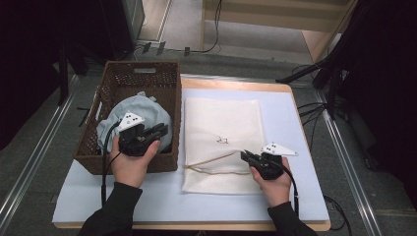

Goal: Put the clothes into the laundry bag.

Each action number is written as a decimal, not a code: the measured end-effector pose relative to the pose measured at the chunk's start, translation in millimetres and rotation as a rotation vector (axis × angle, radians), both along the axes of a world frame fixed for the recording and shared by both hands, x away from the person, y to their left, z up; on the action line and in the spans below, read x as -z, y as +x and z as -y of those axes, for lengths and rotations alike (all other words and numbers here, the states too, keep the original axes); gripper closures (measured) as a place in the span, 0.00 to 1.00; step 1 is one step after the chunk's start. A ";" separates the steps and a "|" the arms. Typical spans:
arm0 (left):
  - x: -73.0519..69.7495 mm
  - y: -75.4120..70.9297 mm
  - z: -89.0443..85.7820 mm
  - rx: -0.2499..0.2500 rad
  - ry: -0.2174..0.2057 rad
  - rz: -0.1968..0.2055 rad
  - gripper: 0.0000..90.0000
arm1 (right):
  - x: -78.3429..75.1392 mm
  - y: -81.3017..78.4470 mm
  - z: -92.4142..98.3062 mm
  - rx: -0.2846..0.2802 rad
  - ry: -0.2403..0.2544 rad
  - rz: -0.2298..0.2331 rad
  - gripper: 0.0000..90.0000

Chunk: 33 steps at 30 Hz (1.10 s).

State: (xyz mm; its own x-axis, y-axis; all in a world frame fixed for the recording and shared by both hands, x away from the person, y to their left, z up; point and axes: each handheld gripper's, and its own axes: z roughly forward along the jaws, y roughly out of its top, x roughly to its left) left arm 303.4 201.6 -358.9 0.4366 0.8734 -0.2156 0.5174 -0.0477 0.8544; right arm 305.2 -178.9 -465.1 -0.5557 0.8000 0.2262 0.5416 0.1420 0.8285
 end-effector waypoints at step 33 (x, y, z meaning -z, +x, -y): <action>-18.4 71.4 -36.4 -0.118 -0.032 -0.080 0.25 | 2.1 0.4 0.1 0.000 0.001 -0.008 0.94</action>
State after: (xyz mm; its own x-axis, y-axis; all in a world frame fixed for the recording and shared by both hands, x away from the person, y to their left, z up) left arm 374.8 238.1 -340.5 0.3112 0.9099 -0.2741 0.5841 0.0444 0.8105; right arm 305.6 -179.0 -467.2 -0.5540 0.7997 0.2315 0.5485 0.1414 0.8241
